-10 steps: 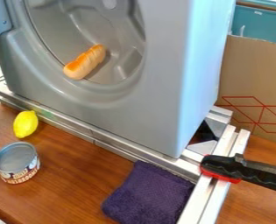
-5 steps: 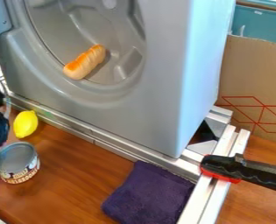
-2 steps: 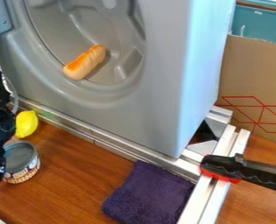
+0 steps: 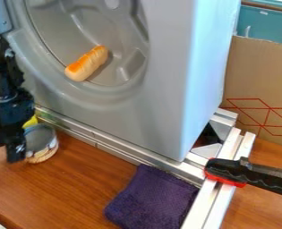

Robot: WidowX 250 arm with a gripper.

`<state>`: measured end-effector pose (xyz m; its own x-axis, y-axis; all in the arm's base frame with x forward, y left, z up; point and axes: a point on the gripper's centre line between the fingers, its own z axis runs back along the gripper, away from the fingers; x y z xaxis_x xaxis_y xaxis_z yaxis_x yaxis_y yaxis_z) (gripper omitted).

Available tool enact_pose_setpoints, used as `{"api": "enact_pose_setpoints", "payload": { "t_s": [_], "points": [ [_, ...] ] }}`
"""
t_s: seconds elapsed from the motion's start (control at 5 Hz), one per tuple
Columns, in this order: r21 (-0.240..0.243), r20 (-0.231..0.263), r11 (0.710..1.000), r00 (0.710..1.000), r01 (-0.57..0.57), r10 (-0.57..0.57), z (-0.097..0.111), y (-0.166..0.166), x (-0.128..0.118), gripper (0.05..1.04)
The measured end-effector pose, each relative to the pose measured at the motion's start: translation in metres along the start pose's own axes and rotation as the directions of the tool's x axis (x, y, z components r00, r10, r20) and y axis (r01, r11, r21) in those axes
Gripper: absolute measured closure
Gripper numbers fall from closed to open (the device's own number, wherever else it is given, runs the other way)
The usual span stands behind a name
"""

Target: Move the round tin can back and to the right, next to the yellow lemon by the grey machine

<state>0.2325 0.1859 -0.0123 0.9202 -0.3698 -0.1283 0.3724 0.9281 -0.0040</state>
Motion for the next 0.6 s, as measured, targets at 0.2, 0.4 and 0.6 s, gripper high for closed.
{"api": "enact_pose_setpoints", "payload": {
  "t_s": [0.2, 0.4, 0.6],
  "points": [
    [-0.026, 0.047, 0.999, 0.998, 0.036, -0.035, 0.006, -0.002, 0.014, 0.083],
    [-0.049, 0.05, 0.998, 0.998, 0.05, -0.047, 0.006, -0.008, 0.021, 0.083],
    [-0.044, 0.051, 0.998, 0.998, 0.035, -0.033, 0.009, -0.015, 0.019, 0.083]
  ]
}}
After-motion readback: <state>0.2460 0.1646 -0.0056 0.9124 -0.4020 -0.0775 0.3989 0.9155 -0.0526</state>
